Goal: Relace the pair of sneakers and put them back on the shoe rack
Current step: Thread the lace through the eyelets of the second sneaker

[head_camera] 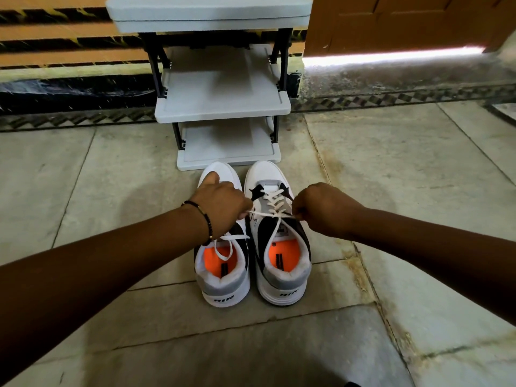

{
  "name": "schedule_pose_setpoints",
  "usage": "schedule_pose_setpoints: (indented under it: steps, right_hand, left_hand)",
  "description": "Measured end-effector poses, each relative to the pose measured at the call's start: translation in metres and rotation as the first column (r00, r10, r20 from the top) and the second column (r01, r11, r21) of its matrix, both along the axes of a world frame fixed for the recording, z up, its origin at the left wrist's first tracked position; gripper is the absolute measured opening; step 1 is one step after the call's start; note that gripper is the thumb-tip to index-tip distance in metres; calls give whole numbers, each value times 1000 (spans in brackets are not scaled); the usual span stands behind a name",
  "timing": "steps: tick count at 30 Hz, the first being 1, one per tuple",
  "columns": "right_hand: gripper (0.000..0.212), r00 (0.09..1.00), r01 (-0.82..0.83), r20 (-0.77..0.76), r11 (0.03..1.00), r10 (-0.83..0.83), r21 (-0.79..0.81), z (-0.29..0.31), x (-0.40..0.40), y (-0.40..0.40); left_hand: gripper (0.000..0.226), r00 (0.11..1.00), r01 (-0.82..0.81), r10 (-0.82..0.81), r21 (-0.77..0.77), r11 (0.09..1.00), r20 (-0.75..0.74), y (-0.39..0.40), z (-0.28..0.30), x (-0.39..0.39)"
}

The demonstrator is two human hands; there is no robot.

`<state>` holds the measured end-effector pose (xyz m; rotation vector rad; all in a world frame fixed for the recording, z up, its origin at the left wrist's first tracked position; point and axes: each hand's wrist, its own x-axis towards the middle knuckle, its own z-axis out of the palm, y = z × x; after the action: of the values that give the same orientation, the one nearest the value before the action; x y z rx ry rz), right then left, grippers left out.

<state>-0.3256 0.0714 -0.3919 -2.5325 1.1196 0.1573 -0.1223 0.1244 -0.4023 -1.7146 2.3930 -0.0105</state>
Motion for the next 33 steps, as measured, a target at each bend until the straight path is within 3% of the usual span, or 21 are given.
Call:
schedule_pose_setpoints:
  steps: [9,21,24,26,28,30,31,33]
  right_hand:
    - [17,998,25,51,1000,-25,14,1,4,-4]
    - [18,988,-119,-100,992,115,-35,0,7,0]
    - [16,988,-132,-80,991,129,-27,0,7,-1]
    - [14,996,-88,5,994,88,68,-2,2,-1]
    - [19,978,59,171,949,-117,311,0,-4,0]
    - [25,846,125,351,790,-400,600,3,-6,3]
    - [26,751,114,405,705,-522,700,4,-4,4]
    - [26,572,82,422,562,-703,823,6,3,5]
  left_hand:
    - [20,999,47,-47,-6,999,-7,-3,-5,11]
    - [16,995,88,-89,36,995,41,-2,-3,13]
    - [17,996,71,-72,14,997,51,-1,-3,11]
    - [17,999,43,-43,-16,999,-10,2,-2,13]
    - [16,979,1,-12,-54,999,-202,7,-1,15]
    - [16,861,-105,89,-4,994,-501,12,1,7]
    - [20,714,-171,192,99,980,-673,12,3,0]
    - [29,226,-207,460,419,884,-859,9,11,-19]
